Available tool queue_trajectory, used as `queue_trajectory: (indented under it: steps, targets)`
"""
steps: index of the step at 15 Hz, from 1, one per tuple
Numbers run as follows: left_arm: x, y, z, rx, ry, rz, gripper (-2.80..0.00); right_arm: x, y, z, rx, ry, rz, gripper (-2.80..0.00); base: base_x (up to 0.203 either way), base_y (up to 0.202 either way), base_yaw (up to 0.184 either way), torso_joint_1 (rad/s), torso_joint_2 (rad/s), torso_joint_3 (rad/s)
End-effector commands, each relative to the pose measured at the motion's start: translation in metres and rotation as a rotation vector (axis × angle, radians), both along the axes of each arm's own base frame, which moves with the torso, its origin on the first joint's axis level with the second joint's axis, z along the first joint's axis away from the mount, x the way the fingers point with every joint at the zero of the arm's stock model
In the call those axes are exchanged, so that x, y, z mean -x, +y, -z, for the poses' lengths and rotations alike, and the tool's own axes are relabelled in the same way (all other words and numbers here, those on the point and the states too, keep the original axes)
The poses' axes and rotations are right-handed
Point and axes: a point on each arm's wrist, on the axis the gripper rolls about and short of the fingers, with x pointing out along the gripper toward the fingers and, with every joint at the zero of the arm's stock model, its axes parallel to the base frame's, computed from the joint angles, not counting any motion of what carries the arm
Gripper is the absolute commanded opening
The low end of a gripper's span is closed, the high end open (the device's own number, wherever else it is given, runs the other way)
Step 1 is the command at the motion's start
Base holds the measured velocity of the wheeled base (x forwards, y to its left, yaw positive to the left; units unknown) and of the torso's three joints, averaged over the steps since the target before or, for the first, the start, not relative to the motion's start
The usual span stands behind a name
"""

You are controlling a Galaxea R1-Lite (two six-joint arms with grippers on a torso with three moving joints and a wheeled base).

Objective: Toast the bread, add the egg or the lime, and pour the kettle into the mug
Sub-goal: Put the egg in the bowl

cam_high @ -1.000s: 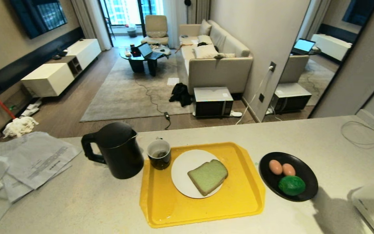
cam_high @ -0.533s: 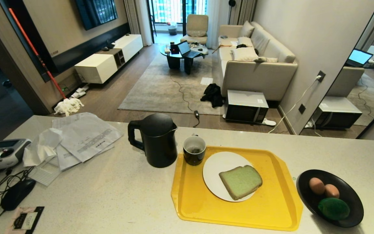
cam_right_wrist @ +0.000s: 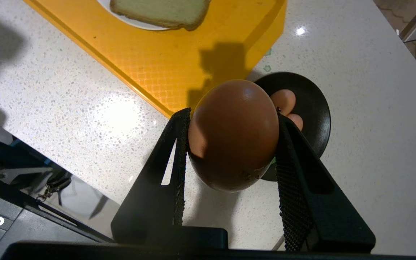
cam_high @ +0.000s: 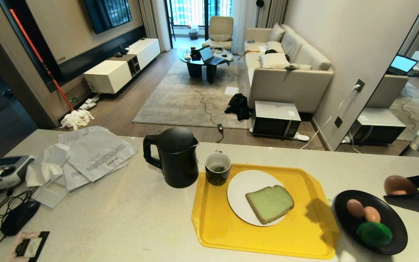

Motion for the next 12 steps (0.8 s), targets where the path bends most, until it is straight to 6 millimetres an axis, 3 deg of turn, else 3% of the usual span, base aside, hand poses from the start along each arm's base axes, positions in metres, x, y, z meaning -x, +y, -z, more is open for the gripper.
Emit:
queue_trajectory:
  steps: [1, 7, 12]
  targets:
    - [0.0, 0.0, 0.0, 0.0, 0.0, -0.001, -2.8, -0.038, 0.04, 0.019, 0.113, 0.073, -0.035, -2.8, 0.0, 0.0, 0.0, 0.0, 0.0, 0.0]
    - [0.0, 0.0, 0.0, 0.0, -0.001, 0.0, -2.8, -0.104, 0.125, 0.061, 0.25, 0.053, -0.095, -2.8, 0.0, 0.0, 0.0, 0.0, 0.0, 0.0]
    - [0.0, 0.0, 0.0, 0.0, -0.001, -0.001, -2.8, -0.148, 0.174, 0.091, 0.226, 0.084, -0.104, -2.8, 0.0, 0.0, 0.0, 0.0, 0.0, 0.0]
